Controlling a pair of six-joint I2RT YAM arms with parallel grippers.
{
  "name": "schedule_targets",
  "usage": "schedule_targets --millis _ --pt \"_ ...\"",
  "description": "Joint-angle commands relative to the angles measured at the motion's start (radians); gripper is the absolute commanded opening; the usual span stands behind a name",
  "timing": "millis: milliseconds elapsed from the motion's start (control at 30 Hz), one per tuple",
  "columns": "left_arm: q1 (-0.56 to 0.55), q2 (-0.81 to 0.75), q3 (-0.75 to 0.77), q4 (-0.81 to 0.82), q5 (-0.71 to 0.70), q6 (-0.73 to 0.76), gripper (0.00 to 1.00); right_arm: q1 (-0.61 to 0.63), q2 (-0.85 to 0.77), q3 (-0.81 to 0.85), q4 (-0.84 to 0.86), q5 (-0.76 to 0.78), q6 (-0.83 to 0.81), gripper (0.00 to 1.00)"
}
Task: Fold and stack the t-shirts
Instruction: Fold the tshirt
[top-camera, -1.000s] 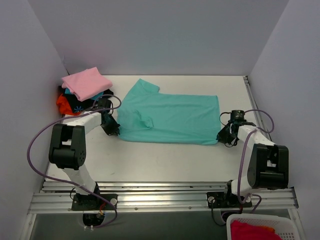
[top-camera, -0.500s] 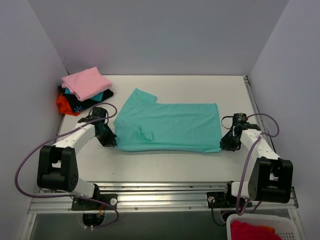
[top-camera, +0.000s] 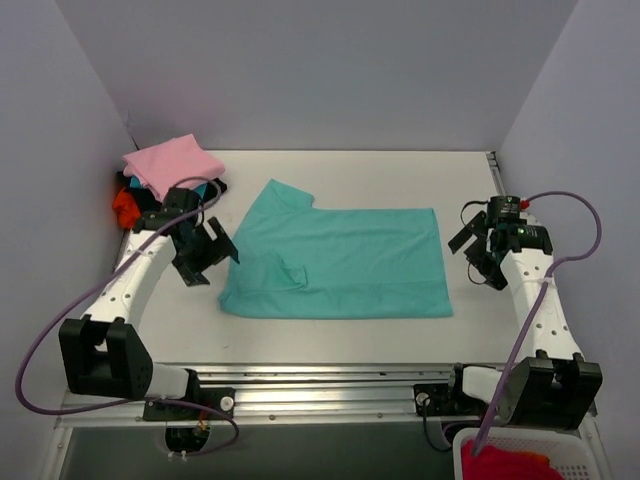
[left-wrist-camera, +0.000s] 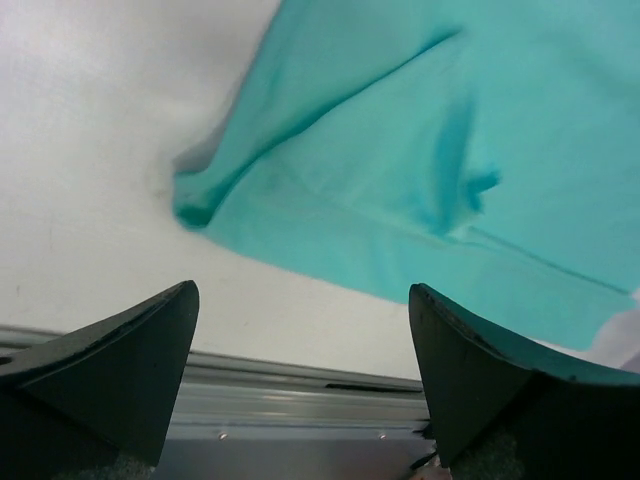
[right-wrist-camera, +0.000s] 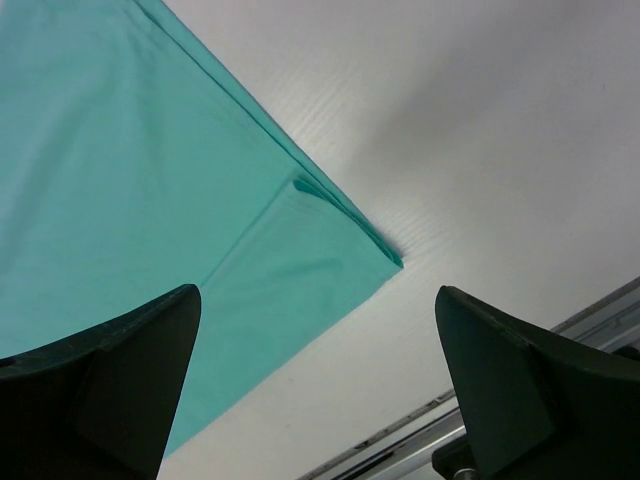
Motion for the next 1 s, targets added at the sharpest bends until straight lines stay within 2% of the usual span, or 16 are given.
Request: schedule_targets --millis 0,100,133,200,233,300,333,400,467,633,700,800,900,967 --pt "0.040 0.063 0.209 0.072 0.024 0.061 0.95 -0.010 0.079 0.082 -0.012 0.005 -0.007 1.00" --pt "0.065 0.274 0.354 0.160 0.125 0.088 0.95 -0.011 0.190 0.158 0.060 -0.049 -0.010 1.00" --pt "0.068 0.331 0.474 0.176 0.153 0.102 0.96 -0.010 0.218 0.180 0.094 -0.057 -0.009 0.99" --pt "0.068 0.443 0.619 0.188 0.172 0.139 0.98 -0.010 0.267 0.244 0.123 -0.063 -0.009 0.99" --pt "0.069 0.553 0.761 0.196 0.208 0.156 0.98 -0.010 0.309 0.261 0.152 -0.066 -0.013 0.98" --pt "0.069 0.667 0.907 0.194 0.227 0.200 0.98 -0.010 0.349 0.313 0.172 -0.063 -0.021 0.98" --pt "0.078 0.760 0.990 0.214 0.289 0.211 0.98 -0.010 0.390 0.329 0.180 -0.060 -0.029 0.98" --pt "0.092 0.842 1.041 0.285 0.345 0.190 0.99 -0.011 0.424 0.350 0.181 -0.054 -0.033 0.98" --pt "0.111 0.974 1.162 0.288 0.424 0.167 1.00 -0.011 0.456 0.361 0.186 -0.068 -0.032 0.98" --pt "0.106 1.163 1.297 0.536 0.566 0.067 1.00 -0.007 0.473 0.348 0.192 -0.069 -0.052 0.97" --pt "0.103 1.200 1.333 0.664 0.599 -0.006 1.00 -0.007 0.478 0.332 0.188 -0.069 -0.056 0.97" --pt "0.098 1.293 1.386 0.768 0.609 -0.069 0.99 -0.007 0.478 0.303 0.200 -0.115 -0.052 0.97" --pt "0.089 1.420 1.468 0.822 0.623 -0.129 0.99 -0.007 0.487 0.271 0.226 -0.141 -0.032 0.97" --pt "0.079 1.448 1.500 0.822 0.615 -0.142 0.99 -0.005 0.495 0.266 0.232 -0.152 -0.026 0.97"
